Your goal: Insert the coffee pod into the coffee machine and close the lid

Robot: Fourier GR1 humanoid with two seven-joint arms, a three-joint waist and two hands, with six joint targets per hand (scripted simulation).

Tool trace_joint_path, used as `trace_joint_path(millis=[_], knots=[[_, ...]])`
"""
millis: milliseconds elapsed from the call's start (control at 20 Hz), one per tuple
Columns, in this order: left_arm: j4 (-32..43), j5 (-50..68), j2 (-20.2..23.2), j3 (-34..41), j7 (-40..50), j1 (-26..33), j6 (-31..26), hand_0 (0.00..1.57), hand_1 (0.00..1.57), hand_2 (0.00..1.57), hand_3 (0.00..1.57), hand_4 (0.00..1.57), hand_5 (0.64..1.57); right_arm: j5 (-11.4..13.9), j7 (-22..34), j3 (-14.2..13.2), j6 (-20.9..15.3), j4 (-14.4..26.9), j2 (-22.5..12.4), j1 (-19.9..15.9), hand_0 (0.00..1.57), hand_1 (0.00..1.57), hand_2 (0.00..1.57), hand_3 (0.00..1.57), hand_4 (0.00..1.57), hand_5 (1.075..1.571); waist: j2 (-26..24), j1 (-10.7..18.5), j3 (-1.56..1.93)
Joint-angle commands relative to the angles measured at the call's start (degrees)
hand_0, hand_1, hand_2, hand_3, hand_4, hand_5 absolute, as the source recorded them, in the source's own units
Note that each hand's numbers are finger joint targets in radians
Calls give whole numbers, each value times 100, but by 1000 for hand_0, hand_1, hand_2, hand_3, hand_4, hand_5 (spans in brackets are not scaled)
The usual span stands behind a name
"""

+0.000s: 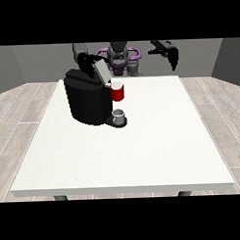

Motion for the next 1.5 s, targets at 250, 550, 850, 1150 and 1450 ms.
trace_joint_path(millis=[250,550,850,1150,1450], knots=[[199,103,206,67,-153,77,-34,0,0,0,0,0,1571,111,101,153,116,242,138,-296,0,0,0,0,0,1571,97,-94,31],[533,31,201,131,-376,70,175,0,0,0,0,0,1571,349,358,423,-64,100,394,-504,0,0,0,0,214,1571,-26,-239,30],[221,176,359,59,37,10,-18,0,0,0,0,192,1571,634,241,372,-108,379,149,-894,0,0,0,0,125,1571,19,108,31],[524,166,383,118,-234,57,76,0,0,0,0,181,1571,839,461,615,-377,318,690,-1045,0,0,0,0,116,1571,-58,-42,30],[533,251,459,155,-421,43,2,0,0,0,0,121,1571,592,114,625,94,123,794,-915,0,0,0,0,132,1571,-152,-220,31]])
